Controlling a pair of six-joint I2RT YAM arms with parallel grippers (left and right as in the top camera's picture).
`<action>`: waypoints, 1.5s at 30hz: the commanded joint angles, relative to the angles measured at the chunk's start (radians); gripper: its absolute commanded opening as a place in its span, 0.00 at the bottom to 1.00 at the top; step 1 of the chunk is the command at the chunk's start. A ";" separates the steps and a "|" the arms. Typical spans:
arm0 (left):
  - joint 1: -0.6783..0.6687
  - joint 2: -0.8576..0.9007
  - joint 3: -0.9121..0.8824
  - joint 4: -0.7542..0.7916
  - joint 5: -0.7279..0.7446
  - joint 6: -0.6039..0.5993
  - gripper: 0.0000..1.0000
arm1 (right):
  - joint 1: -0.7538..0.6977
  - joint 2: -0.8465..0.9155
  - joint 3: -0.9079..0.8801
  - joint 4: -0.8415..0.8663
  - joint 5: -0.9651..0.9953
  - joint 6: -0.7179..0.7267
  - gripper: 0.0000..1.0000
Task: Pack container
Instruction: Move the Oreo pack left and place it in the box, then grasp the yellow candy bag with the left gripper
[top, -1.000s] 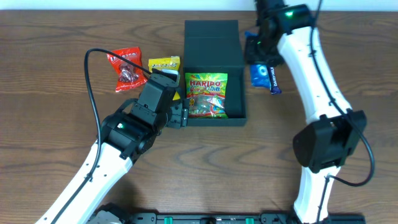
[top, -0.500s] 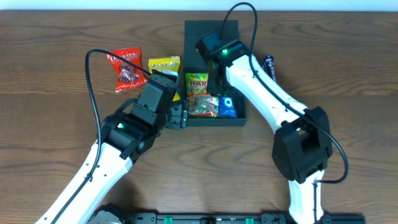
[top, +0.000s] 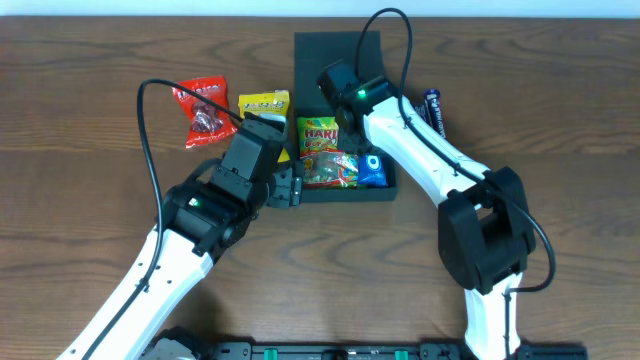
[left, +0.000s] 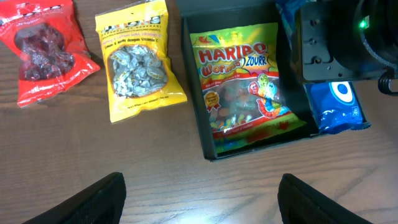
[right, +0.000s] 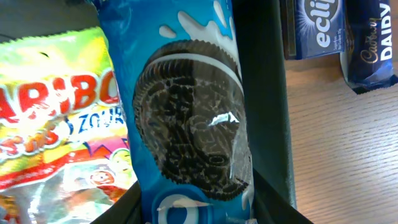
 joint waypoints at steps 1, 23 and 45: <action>0.004 -0.010 0.019 -0.003 -0.003 0.014 0.80 | -0.020 -0.025 -0.014 -0.001 0.037 -0.045 0.02; 0.004 -0.010 0.019 -0.003 -0.004 0.015 0.80 | -0.034 -0.025 0.278 -0.223 0.056 -0.058 0.78; 0.246 0.386 0.018 0.412 -0.034 0.138 0.85 | -0.336 -0.025 0.350 -0.229 -0.094 -0.129 0.77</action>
